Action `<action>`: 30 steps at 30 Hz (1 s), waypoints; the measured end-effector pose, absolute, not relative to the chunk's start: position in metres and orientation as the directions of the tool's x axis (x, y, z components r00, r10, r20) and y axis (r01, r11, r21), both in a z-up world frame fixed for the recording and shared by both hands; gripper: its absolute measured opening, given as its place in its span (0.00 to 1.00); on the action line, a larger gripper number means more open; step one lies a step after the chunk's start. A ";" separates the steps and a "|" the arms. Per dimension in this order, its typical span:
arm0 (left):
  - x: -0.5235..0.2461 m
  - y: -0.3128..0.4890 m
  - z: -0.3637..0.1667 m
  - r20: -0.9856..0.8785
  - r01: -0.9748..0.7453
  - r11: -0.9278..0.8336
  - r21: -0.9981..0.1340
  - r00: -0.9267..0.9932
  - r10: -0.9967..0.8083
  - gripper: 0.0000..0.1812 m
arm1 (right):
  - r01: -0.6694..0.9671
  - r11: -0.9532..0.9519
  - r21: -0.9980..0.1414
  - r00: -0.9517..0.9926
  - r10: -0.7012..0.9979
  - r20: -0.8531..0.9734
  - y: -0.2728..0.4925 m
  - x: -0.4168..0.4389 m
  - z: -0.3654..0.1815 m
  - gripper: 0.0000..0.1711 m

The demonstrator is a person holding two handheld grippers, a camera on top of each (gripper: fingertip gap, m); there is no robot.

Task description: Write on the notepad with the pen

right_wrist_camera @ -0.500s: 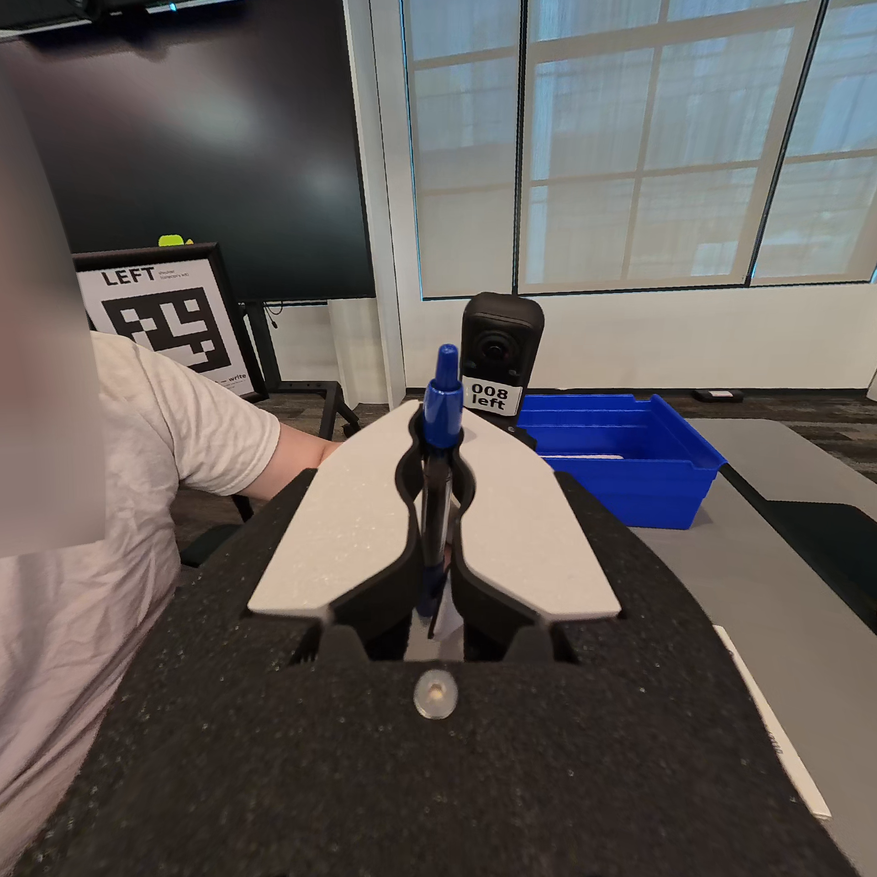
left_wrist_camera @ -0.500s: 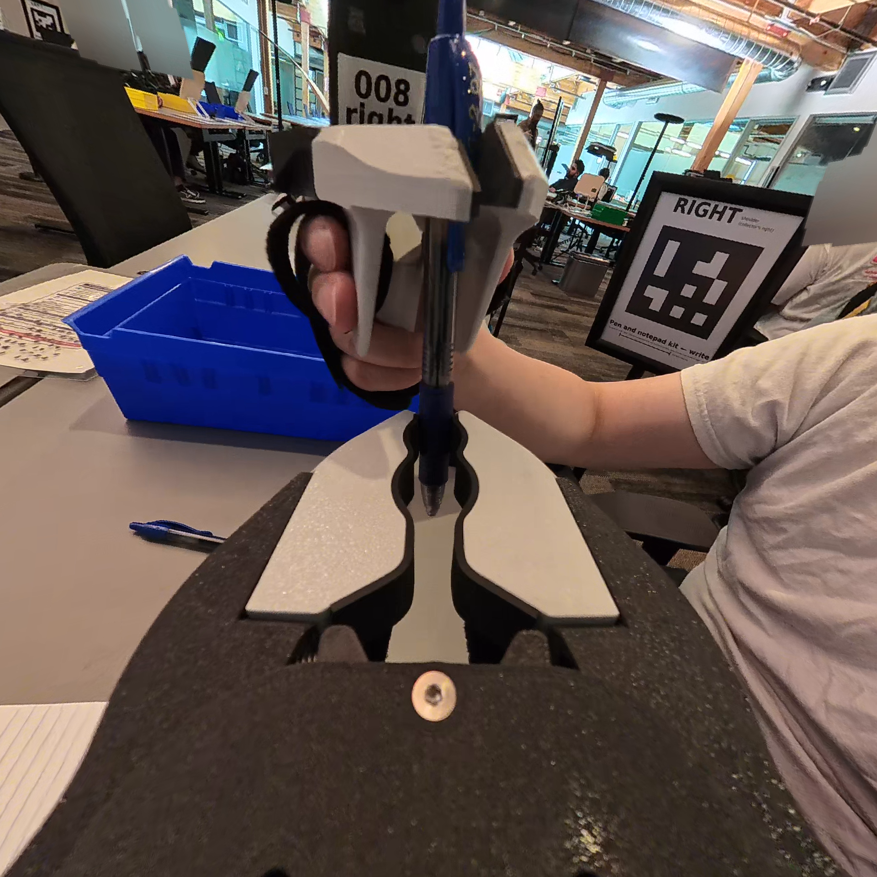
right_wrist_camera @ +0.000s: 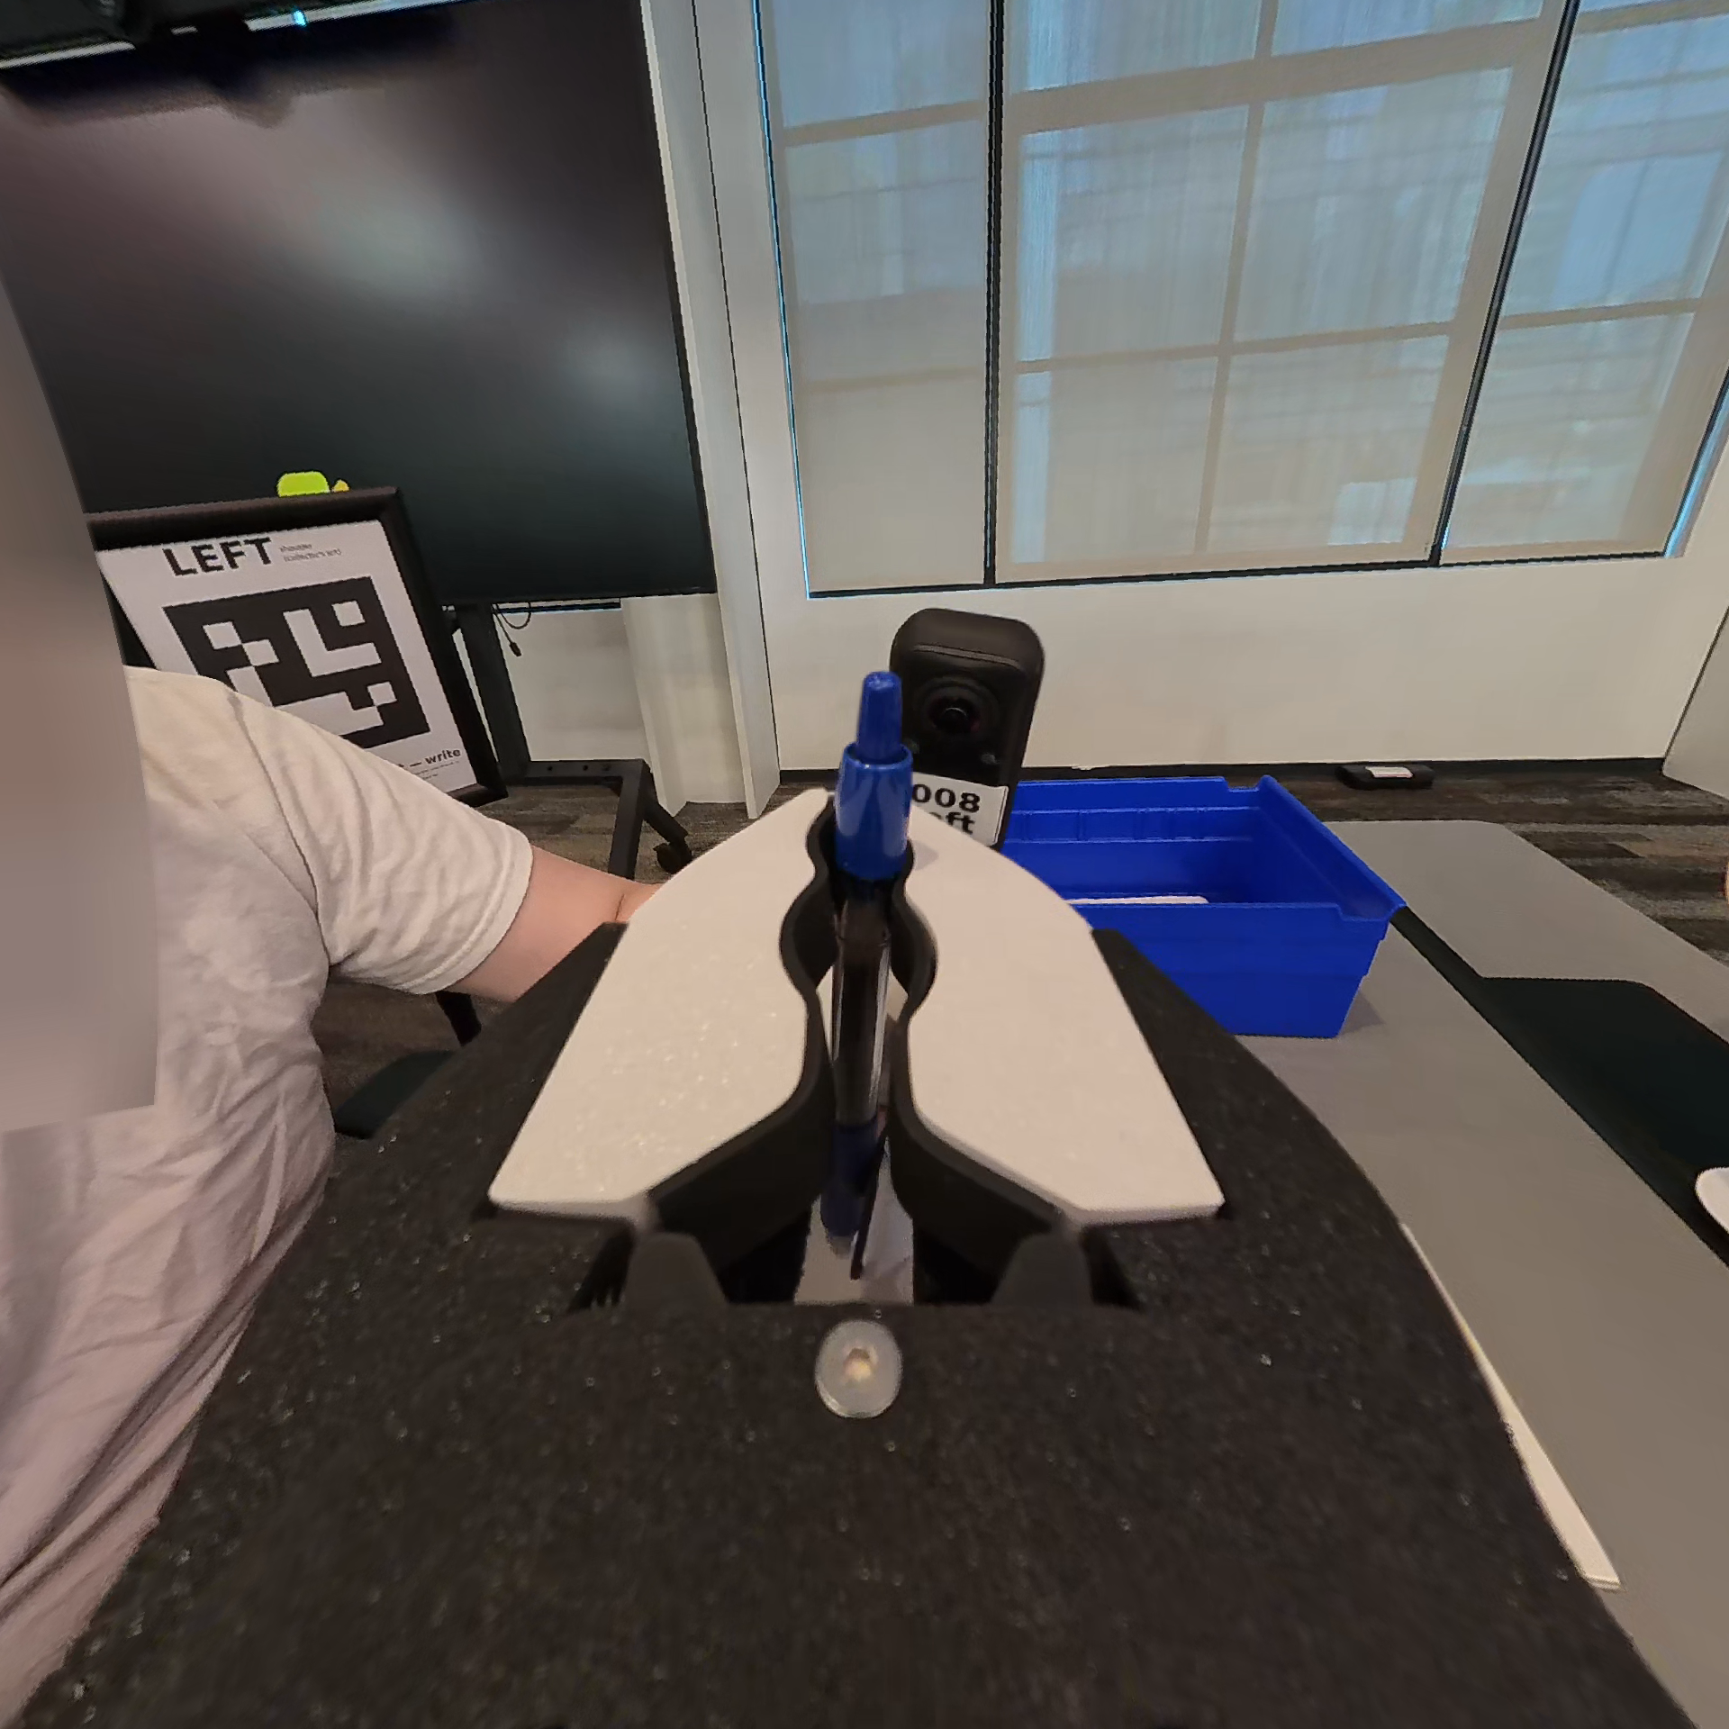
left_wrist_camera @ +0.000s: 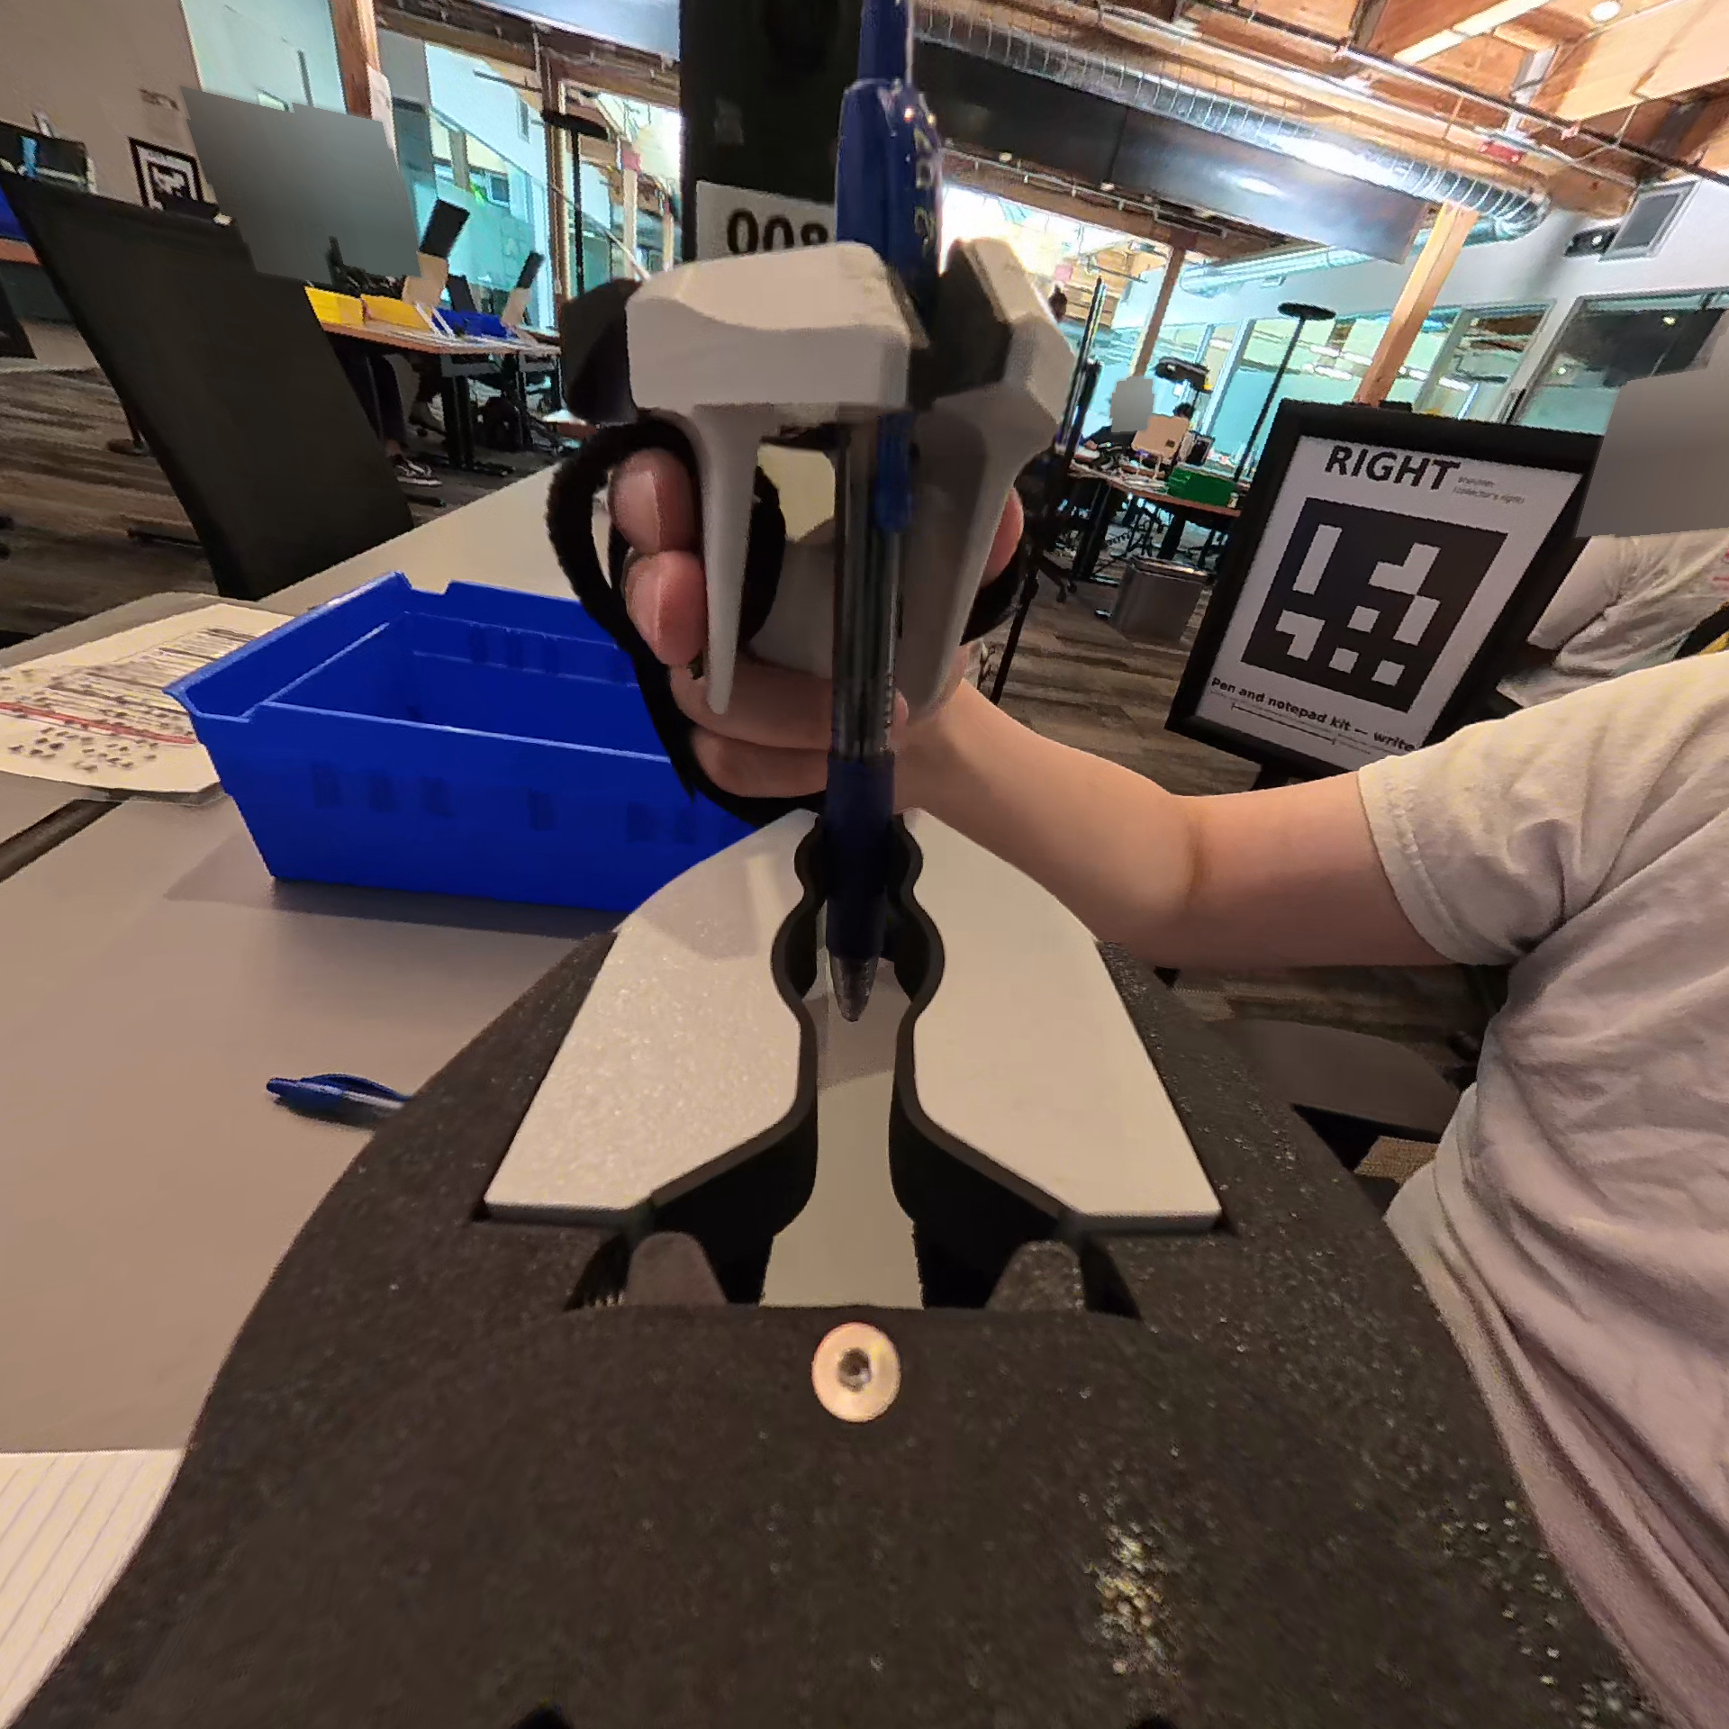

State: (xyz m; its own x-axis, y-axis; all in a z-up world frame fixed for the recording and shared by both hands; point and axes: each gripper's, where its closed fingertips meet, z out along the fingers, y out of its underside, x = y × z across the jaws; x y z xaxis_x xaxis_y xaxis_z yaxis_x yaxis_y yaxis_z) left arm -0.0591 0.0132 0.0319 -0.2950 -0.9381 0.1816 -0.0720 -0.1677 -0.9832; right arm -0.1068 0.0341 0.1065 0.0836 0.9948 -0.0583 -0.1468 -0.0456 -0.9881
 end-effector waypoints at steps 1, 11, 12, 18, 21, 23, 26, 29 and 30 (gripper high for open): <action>-0.059 0.013 0.034 0.181 -0.059 -0.171 -0.983 -0.297 -0.937 0.07 | -0.151 -0.042 -0.988 0.089 0.994 -0.055 0.034 -0.106 0.108 0.04; -0.059 0.010 0.031 0.195 -0.079 -0.179 -0.981 -0.311 -0.930 0.06 | -0.122 -0.044 -0.992 0.083 0.995 -0.054 0.032 -0.107 0.104 0.04; -0.059 0.011 0.031 0.194 -0.083 -0.177 -0.981 -0.307 -0.932 0.07 | -0.115 -0.046 -0.992 0.083 0.995 -0.055 0.032 -0.106 0.103 0.04; -0.066 0.034 0.039 0.092 -0.052 -0.085 -0.995 -0.167 -0.982 0.25 | -0.075 0.007 -0.997 0.207 0.978 -0.008 0.047 -0.095 0.099 0.03; -0.080 0.049 0.052 0.022 -0.064 -0.017 -0.998 -0.083 -0.996 0.27 | 0.002 0.049 -0.999 0.317 0.947 0.047 0.062 -0.085 0.090 0.03; -0.094 0.062 0.065 -0.031 -0.071 0.030 -0.997 0.002 -1.000 0.25 | 0.104 0.053 -0.993 0.382 0.920 0.089 0.074 -0.080 0.074 0.03; -0.113 0.069 0.091 -0.156 -0.043 0.152 -0.987 0.116 -0.981 0.13 | 0.216 0.028 -0.976 0.395 0.912 0.113 0.081 -0.086 0.048 0.03; -0.120 0.066 0.109 -0.269 -0.022 0.271 -0.962 0.213 -0.939 0.00 | 0.282 0.025 -0.959 0.358 0.925 0.130 0.079 -0.102 0.029 0.03; -0.119 0.063 0.110 -0.280 -0.021 0.282 -0.959 0.220 -0.934 0.00 | 0.284 0.024 -0.959 0.340 0.932 0.124 0.076 -0.108 0.027 0.03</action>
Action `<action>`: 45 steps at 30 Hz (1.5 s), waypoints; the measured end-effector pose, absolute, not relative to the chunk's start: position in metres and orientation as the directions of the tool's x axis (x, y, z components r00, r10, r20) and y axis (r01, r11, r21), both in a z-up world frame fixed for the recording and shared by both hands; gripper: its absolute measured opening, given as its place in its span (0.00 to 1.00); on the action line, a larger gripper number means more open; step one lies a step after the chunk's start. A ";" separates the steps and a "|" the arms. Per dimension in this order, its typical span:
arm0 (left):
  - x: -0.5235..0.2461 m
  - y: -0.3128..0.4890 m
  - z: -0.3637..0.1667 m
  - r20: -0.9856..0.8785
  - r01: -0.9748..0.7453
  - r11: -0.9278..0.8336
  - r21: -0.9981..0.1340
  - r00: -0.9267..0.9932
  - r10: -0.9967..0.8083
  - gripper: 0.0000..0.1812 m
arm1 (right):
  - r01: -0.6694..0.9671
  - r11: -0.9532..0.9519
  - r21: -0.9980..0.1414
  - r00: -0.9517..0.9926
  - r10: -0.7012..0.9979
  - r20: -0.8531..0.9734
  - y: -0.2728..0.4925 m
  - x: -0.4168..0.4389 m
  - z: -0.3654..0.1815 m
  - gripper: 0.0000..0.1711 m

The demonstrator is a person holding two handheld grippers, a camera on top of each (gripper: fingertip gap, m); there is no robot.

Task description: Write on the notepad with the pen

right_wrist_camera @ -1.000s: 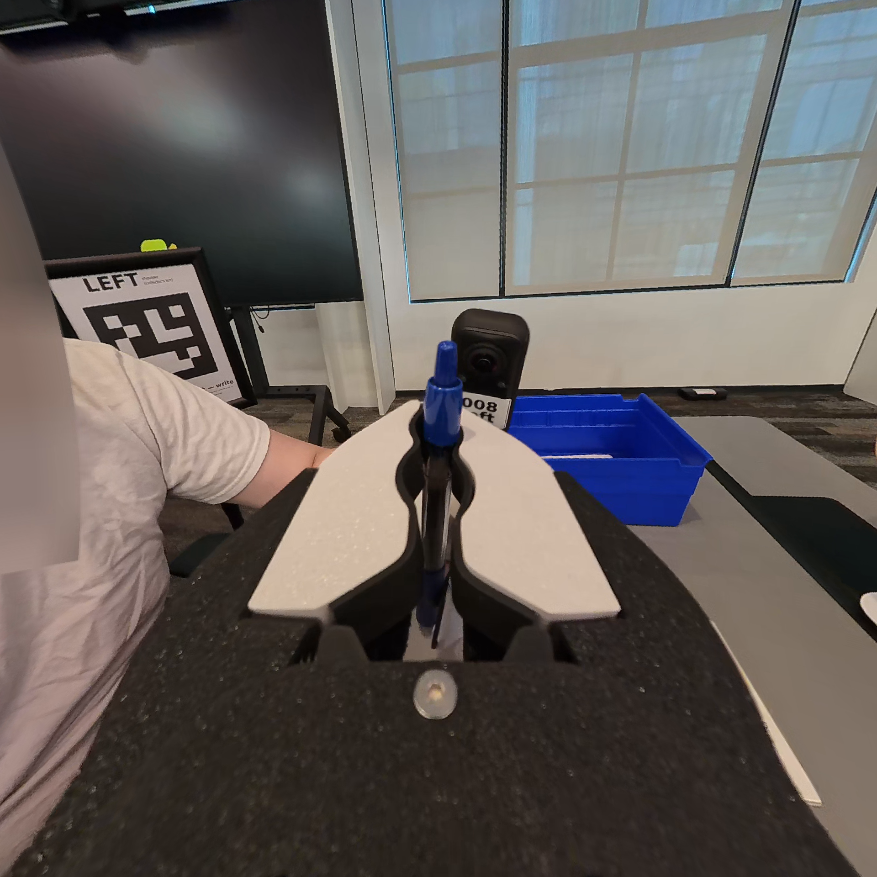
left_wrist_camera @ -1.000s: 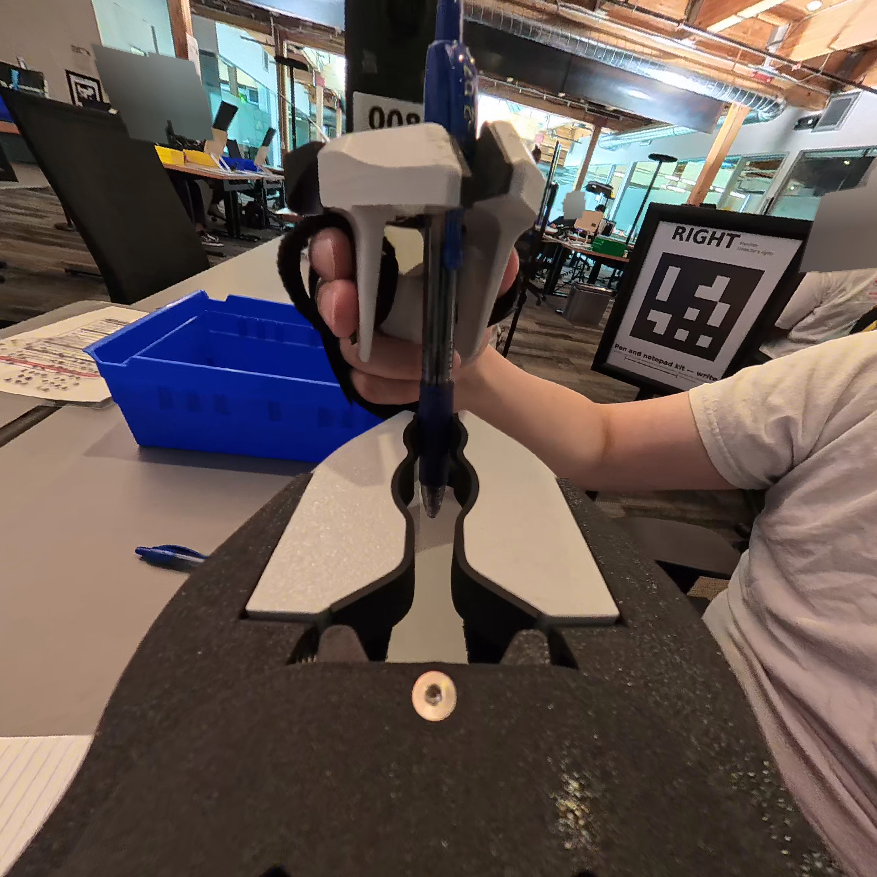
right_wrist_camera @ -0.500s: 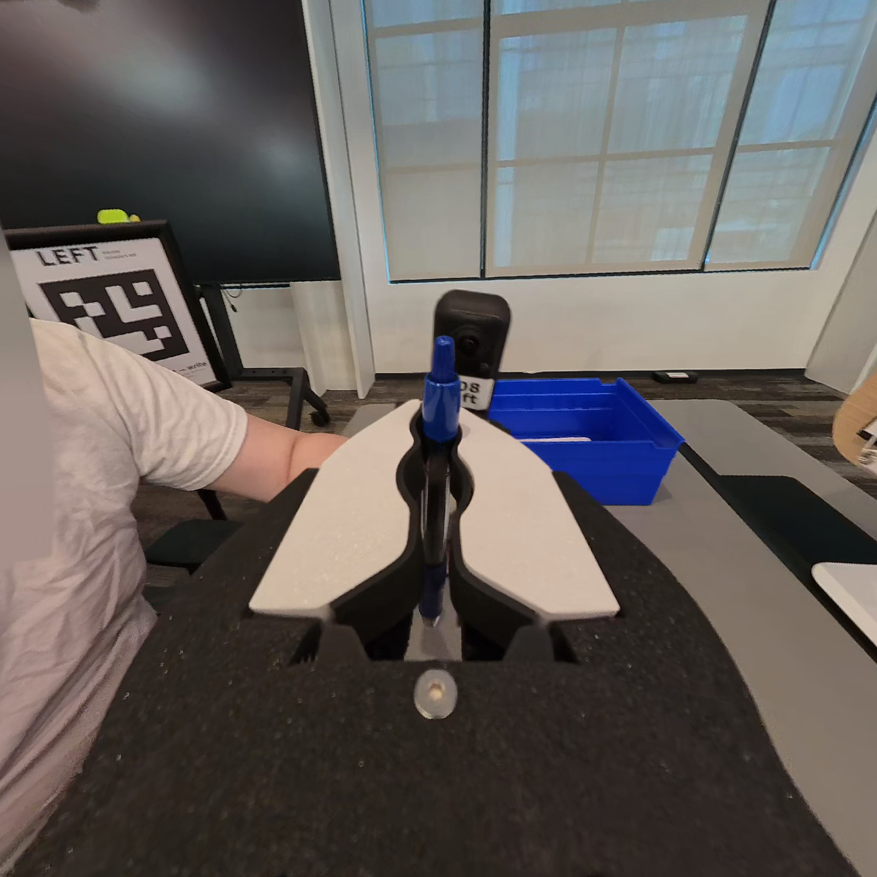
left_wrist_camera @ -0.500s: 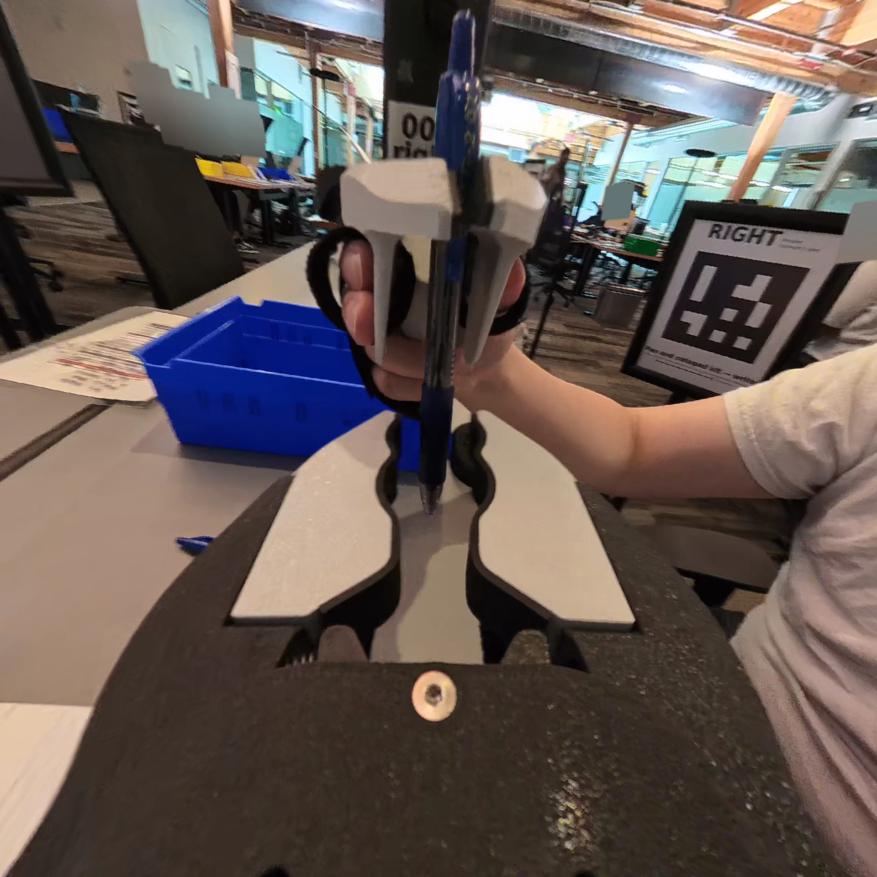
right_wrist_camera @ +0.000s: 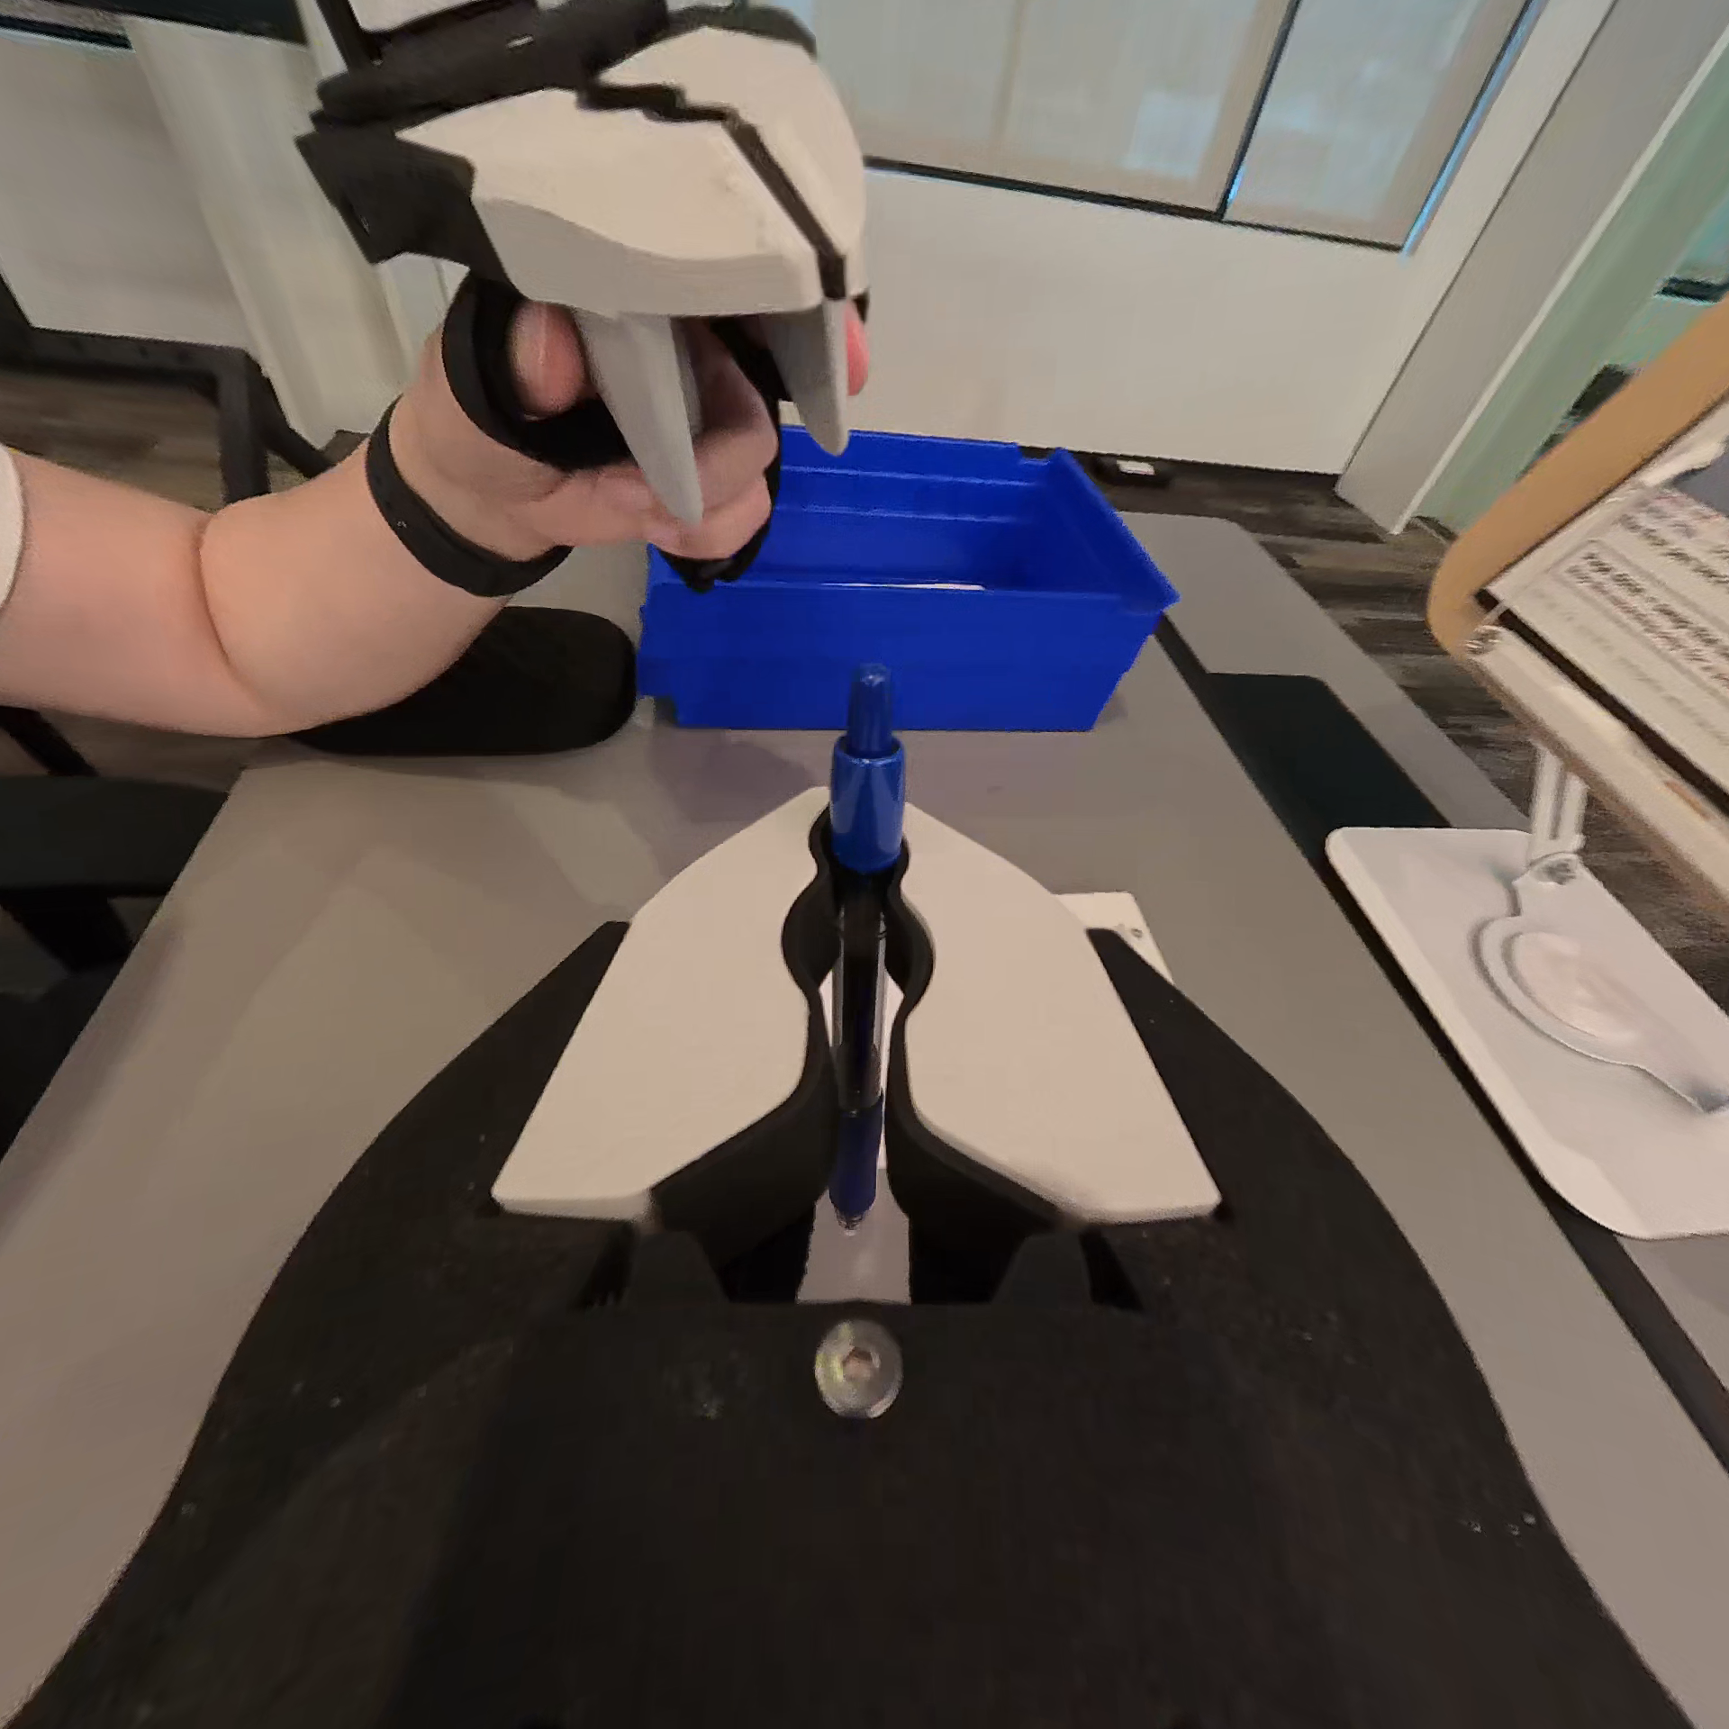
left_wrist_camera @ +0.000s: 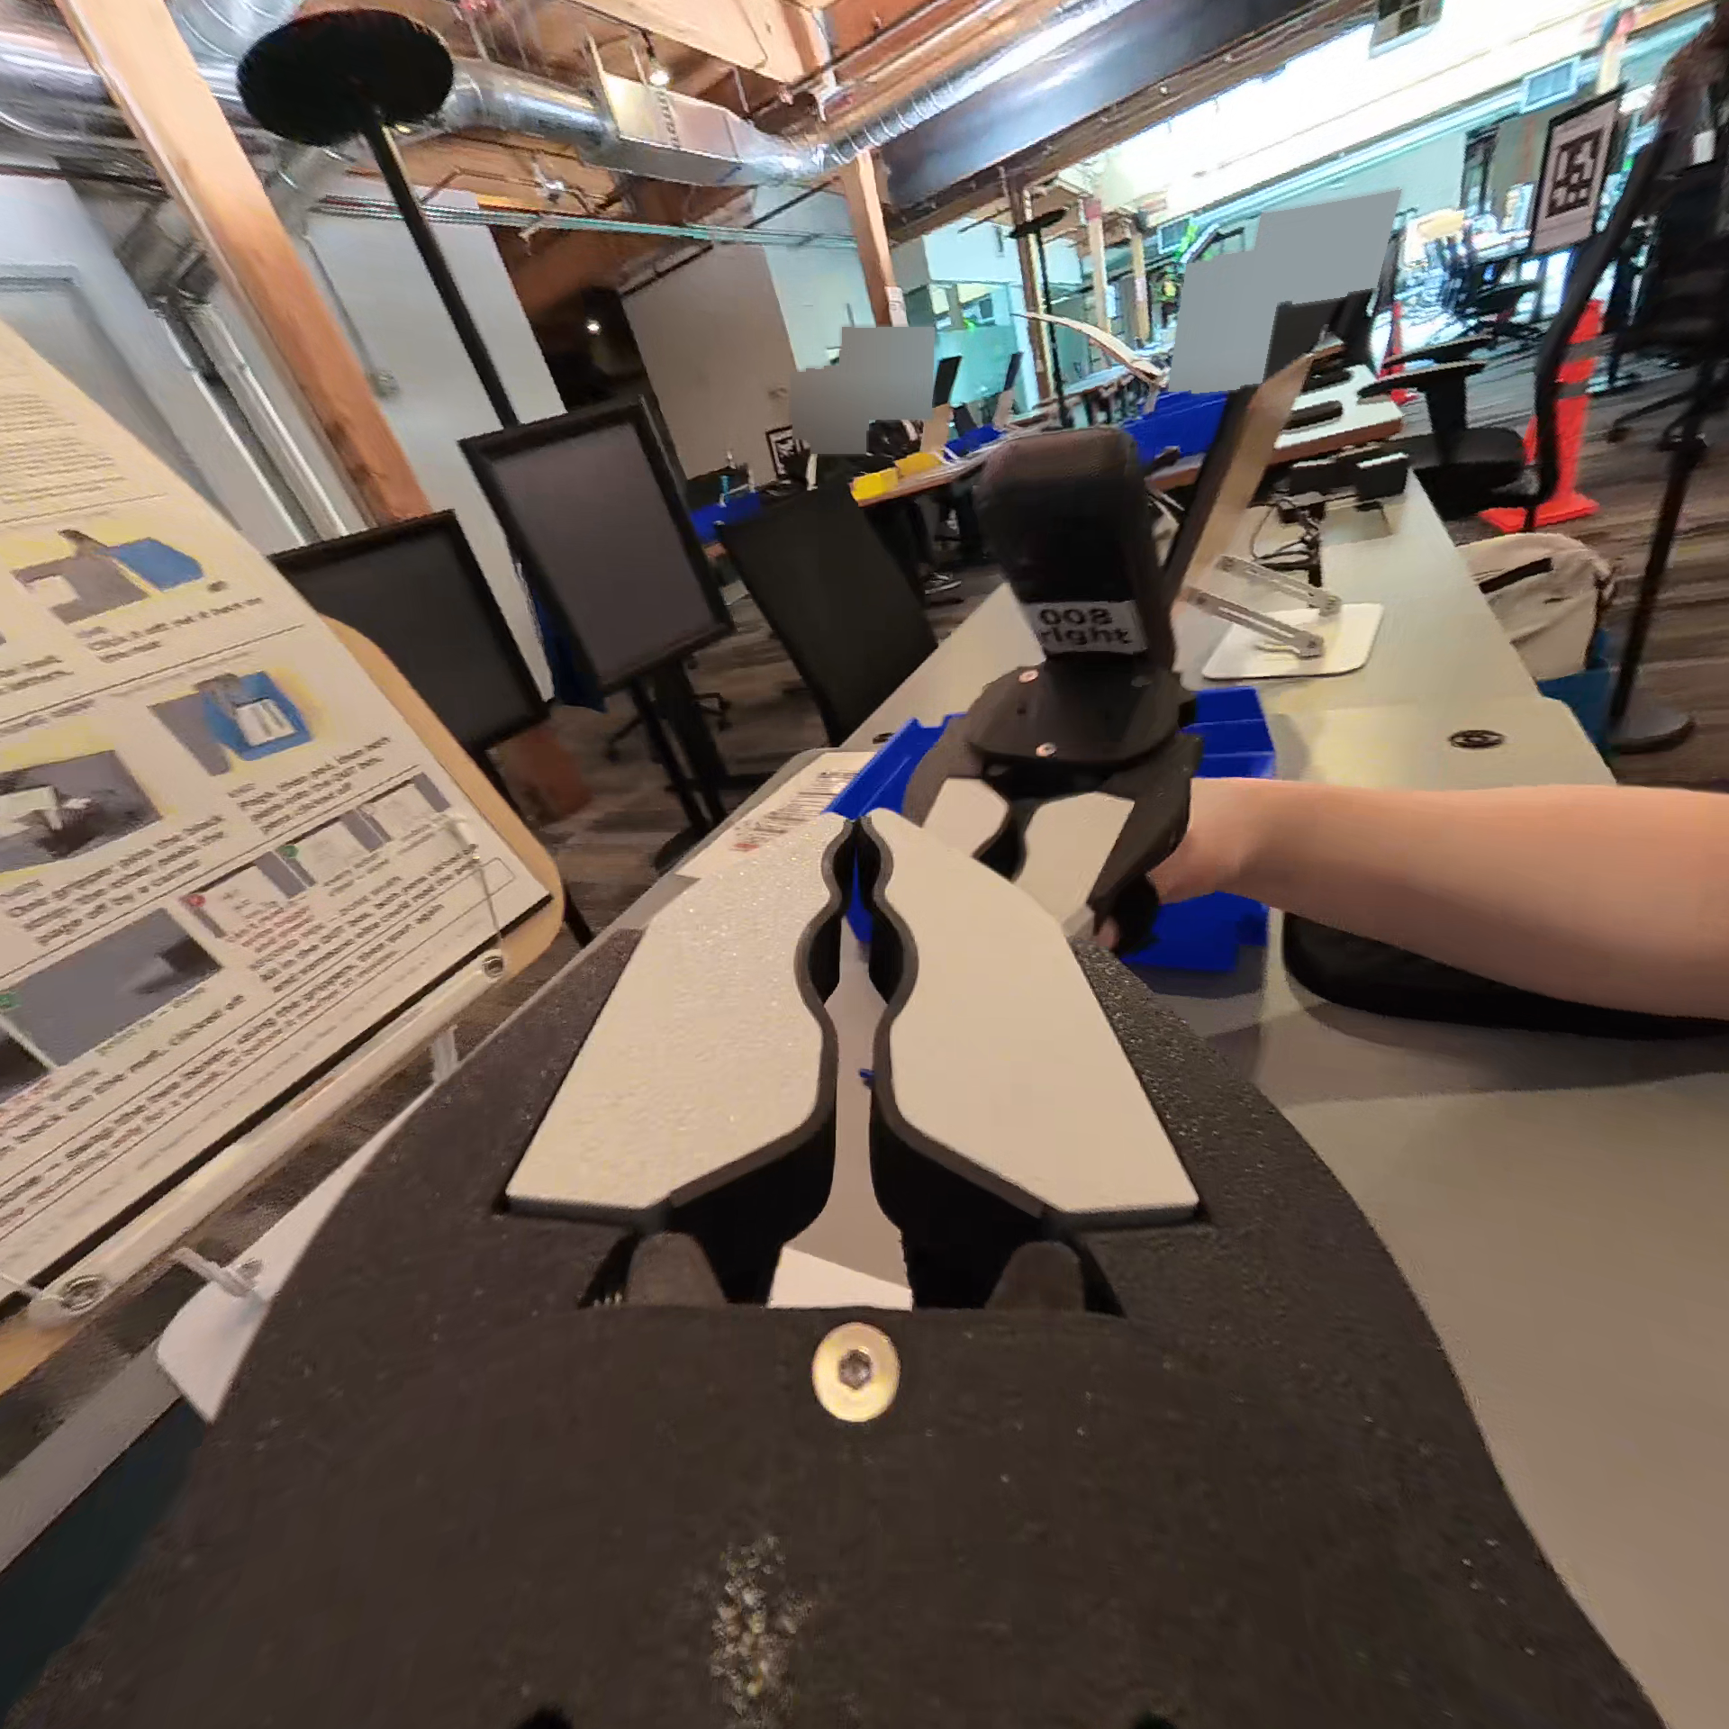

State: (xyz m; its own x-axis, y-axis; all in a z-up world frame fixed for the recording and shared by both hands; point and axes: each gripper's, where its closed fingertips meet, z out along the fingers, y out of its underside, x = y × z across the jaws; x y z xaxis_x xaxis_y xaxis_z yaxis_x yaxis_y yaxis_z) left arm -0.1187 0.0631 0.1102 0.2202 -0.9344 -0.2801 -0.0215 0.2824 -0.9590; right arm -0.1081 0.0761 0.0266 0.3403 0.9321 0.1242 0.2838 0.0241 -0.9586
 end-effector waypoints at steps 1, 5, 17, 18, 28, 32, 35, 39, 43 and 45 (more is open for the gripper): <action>-0.115 0.058 0.109 -0.278 -0.025 0.279 -0.960 0.205 -0.938 0.00 | 0.280 0.019 -0.960 0.324 0.939 0.113 0.074 -0.113 0.025 0.03; -0.104 0.044 0.099 -0.228 -0.052 0.223 -0.973 0.113 -0.967 0.00 | 0.268 0.015 -0.963 0.286 0.954 0.094 0.066 -0.123 0.023 0.02; -0.097 0.048 0.085 -0.095 -0.066 0.091 -0.994 0.062 -0.994 0.00 | 0.273 0.031 -0.961 0.256 0.961 0.104 0.059 -0.128 0.023 0.02; -0.096 0.047 0.084 -0.096 -0.068 0.092 -0.993 0.059 -0.994 0.00 | 0.274 0.034 -0.961 0.253 0.962 0.106 0.058 -0.128 0.023 0.02; -0.093 0.048 0.076 -0.102 -0.106 0.095 -0.990 0.058 -0.993 0.00 | 0.283 0.032 -0.959 0.241 0.965 0.104 0.056 -0.129 0.022 0.02; -0.093 0.046 0.080 -0.081 -0.073 0.077 -0.994 0.047 -0.996 0.00 | 0.243 0.024 -0.970 0.228 0.970 0.081 0.054 -0.130 0.027 0.02; -0.092 0.045 0.080 -0.061 -0.058 0.059 -0.997 0.035 -0.998 0.00 | 0.223 0.019 -0.975 0.217 0.974 0.068 0.052 -0.131 0.030 0.02; -0.091 0.044 0.081 -0.031 -0.035 0.031 -0.999 0.016 -0.999 0.00 | 0.201 0.013 -0.980 0.204 0.977 0.054 0.050 -0.131 0.032 0.02; -0.090 0.042 0.082 -0.008 -0.024 0.008 -1.000 -0.004 -1.000 0.00 | 0.198 0.016 -0.980 0.201 0.978 0.056 0.048 -0.131 0.035 0.02; -0.090 0.042 0.081 0.002 -0.030 -0.002 -1.000 -0.008 -1.000 0.00 | 0.199 0.011 -0.980 0.200 0.978 0.052 0.048 -0.131 0.035 0.03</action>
